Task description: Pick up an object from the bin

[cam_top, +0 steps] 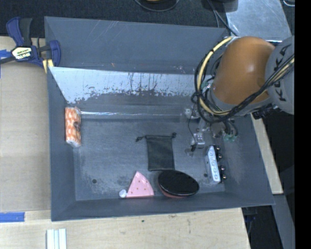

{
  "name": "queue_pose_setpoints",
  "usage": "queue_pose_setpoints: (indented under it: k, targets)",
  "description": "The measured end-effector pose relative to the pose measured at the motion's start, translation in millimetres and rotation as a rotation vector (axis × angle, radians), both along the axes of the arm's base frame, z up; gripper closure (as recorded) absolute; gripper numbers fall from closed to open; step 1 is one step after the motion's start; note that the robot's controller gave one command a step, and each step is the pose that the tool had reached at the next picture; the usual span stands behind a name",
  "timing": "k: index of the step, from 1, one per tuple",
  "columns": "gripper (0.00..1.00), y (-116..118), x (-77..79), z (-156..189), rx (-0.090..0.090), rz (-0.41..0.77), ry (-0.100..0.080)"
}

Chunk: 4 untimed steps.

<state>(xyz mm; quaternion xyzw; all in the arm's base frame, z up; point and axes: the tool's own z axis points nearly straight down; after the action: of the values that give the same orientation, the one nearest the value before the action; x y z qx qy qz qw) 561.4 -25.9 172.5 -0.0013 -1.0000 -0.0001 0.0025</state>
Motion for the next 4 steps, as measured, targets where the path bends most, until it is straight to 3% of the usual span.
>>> queue_pose_setpoints:
  k: [1,2,3,4]
  targets:
    - [0.00,0.1,1.7,5.0,0.000,0.001,-0.009]
    - [0.00,36.7,44.9,-104.0,0.001,0.068,-0.003]
    - [0.00,35.1,53.6,-49.3,-0.001,0.139,-0.015]
    - [0.00,36.1,46.0,-103.3,0.001,0.067,-0.008]
